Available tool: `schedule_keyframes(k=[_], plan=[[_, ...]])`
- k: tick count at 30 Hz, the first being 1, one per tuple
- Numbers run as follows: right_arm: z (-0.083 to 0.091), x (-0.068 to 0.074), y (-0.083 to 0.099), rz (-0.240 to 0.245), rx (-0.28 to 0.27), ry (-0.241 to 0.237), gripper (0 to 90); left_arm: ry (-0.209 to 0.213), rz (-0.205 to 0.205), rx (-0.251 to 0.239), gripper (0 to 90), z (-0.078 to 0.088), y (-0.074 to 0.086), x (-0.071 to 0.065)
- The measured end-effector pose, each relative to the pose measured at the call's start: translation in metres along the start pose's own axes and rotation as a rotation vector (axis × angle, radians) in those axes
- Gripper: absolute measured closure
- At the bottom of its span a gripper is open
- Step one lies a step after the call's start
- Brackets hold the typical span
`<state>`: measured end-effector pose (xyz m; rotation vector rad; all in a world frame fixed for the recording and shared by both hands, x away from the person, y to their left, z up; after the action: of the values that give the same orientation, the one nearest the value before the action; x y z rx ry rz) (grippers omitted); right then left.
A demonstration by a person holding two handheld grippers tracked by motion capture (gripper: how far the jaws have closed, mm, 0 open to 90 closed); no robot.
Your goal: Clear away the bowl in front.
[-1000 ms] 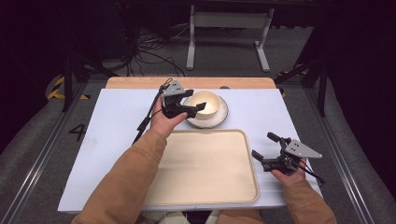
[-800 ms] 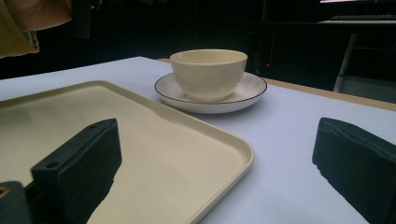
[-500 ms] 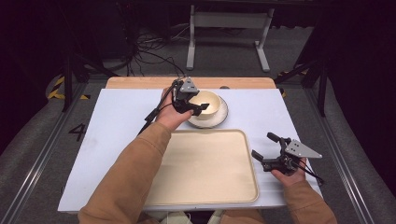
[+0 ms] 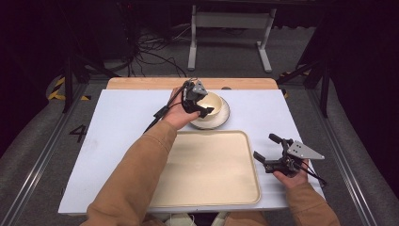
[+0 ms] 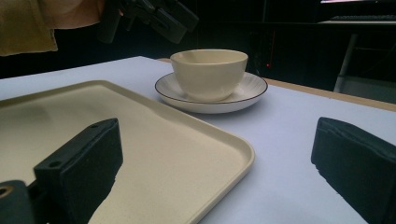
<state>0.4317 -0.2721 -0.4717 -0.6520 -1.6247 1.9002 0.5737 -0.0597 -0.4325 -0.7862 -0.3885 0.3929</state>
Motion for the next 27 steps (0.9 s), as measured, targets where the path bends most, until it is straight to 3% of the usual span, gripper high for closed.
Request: schedule_keyframes(k=[5,18,27], plan=[[0.000,0.000,0.000,-0.003,0.000,0.002,2.9,0.023,-0.031,0.041,36.2,-0.013,0.007,-0.006],[0.001,0.001,-0.001,0.007,-0.014,0.005,2.9,0.041,-0.014,0.101,39.4,-0.039,0.022,-0.008],[0.003,0.001,-0.002,0.013,-0.029,0.007,2.9,0.055,-0.025,0.143,44.1,-0.051,0.030,-0.012]])
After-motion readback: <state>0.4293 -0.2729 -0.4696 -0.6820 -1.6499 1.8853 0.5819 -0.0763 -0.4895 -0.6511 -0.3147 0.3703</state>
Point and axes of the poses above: each handheld gripper's, and its own axes: z roughly backward along the jaws, y roughly out of its underside, x roughly to its left, the point moved 10 cm from there along -z, roughly forward along the jaws, and after that the axes turned 3 degrees about -y, right-handed, at the moved point
